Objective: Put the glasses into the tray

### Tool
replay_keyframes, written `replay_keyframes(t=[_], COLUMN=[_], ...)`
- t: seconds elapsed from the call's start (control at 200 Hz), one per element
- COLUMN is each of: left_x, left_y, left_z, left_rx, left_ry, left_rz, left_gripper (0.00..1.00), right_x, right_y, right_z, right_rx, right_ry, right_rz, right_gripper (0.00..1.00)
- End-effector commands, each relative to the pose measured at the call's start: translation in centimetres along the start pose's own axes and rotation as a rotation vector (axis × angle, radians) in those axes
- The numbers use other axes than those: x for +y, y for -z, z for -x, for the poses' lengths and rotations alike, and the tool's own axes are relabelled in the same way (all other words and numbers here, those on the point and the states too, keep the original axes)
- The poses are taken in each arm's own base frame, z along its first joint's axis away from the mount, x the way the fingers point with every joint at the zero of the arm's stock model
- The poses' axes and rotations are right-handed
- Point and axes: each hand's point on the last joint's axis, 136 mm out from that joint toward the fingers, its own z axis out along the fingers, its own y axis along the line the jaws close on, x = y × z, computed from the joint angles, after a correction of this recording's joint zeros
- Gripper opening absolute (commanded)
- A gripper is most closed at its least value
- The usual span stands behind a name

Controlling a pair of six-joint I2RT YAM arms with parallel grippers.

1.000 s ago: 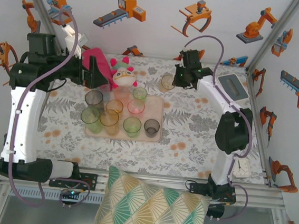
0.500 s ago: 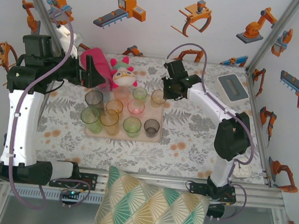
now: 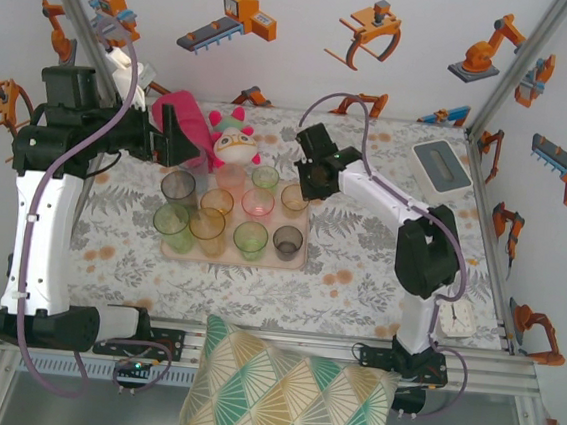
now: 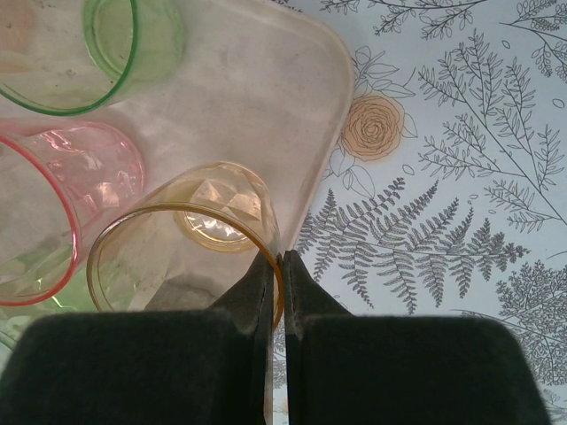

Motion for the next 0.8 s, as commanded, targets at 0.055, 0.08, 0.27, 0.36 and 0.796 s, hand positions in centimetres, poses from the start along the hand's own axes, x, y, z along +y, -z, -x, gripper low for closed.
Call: replay_keyframes(t=[0.055, 0.08, 0.27, 0.36, 0.796], left_x=[-0.9, -0.9, -0.8, -0.9, -0.8], left_y=[0.6, 0.7, 0.6, 0.6, 0.6], left_z=[0.3, 0.3, 0.3, 0.3, 0.2], left_rx=[-0.026, -0.026, -0.026, -0.026, -0.026], left_ry=[0.001, 0.003, 0.004, 0.004, 0.008], left_rz=[-0.033, -0.033, -0.034, -0.035, -0.039], left_gripper=[0.97, 0.97, 0.97, 0.97, 0.97], right_x=[0.6, 0.6, 0.9, 1.0, 1.3], right_y=[-0.7, -0.9, -1.5, -1.7, -2.7], right_z=[0.0, 0.0, -0.1, -0.1, -0.4], right_rx=[0.011, 0.013, 0.024, 0.026, 0.043], right_ry=[0.029, 0.032, 0.045, 0.046, 0.046], right_rz=[-0.015, -0.015, -0.024, -0.024, -0.019], right_gripper=[0.06, 0.07, 0.07, 0.08, 0.10])
